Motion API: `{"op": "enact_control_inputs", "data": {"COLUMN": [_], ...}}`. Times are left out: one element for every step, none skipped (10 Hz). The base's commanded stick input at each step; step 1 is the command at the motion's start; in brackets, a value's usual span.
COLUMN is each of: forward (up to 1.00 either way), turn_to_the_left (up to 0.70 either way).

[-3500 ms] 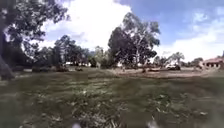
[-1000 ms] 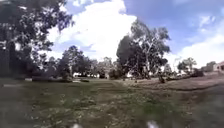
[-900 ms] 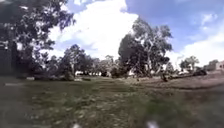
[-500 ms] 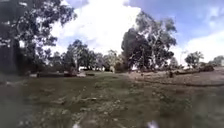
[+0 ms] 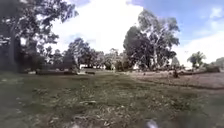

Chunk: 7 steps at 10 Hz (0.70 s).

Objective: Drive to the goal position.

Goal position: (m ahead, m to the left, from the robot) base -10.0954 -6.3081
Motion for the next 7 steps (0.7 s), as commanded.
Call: {"op": "enact_control_inputs", "data": {"forward": [0.7,0.7,0.7,0.7,0.7,0.7,0.7], "turn_to_the_left": [0.0,0.0,0.0,0.0,0.0,0.0,0.0]}}
